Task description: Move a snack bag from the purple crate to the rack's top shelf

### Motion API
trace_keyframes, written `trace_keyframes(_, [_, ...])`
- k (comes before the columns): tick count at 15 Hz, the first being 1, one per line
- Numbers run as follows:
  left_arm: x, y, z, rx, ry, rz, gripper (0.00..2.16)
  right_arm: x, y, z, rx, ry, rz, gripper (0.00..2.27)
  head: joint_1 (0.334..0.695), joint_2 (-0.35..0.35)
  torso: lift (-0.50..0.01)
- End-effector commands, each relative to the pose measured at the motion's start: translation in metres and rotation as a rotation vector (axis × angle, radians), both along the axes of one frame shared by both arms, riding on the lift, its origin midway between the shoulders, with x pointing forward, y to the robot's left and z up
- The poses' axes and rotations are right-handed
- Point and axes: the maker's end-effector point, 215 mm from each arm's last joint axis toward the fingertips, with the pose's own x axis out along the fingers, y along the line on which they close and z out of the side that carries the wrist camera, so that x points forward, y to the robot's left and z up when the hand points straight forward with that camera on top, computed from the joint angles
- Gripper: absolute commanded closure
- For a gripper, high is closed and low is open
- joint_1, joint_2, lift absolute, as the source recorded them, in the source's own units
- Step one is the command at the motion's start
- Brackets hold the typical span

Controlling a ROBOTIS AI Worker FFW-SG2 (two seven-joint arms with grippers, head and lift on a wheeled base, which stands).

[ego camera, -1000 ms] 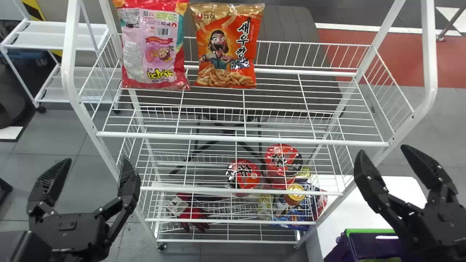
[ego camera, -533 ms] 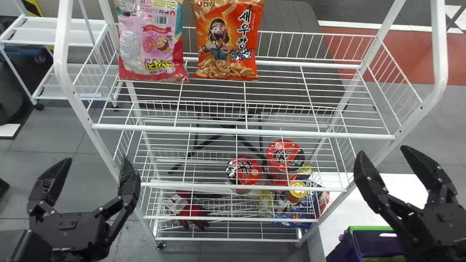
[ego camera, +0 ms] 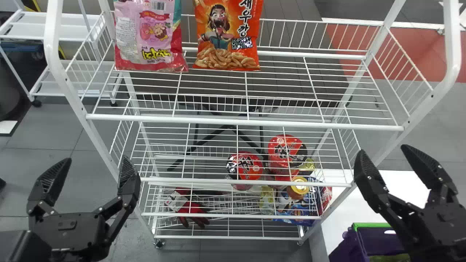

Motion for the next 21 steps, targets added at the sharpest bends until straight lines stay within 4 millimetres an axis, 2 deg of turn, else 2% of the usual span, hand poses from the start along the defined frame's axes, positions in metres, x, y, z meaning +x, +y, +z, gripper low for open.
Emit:
trace_keyframes(1, [0.0001, 0.0000, -0.0004, 0.000, 0.000, 0.000, 0.13, -0.0004, 0.0006, 0.0007, -0.001, -0.001, 0.001, 0.17, 0.695, -0.061, -0.155])
trace_keyframes(11, [0.0033, -0.0011, -0.0063, -0.005, 0.008, -0.002, 0.13, -0.0003, -0.0001, -0.0028, -0.009, 0.004, 0.002, 0.17, 0.695, -0.060, -0.195])
trace_keyframes(21, [0.0025, -0.0007, -0.0036, -0.004, 0.004, 0.000, 0.13, -0.0006, -0.0007, -0.0045, -0.009, 0.007, -0.001, 0.17, 0.695, -0.063, -0.235])
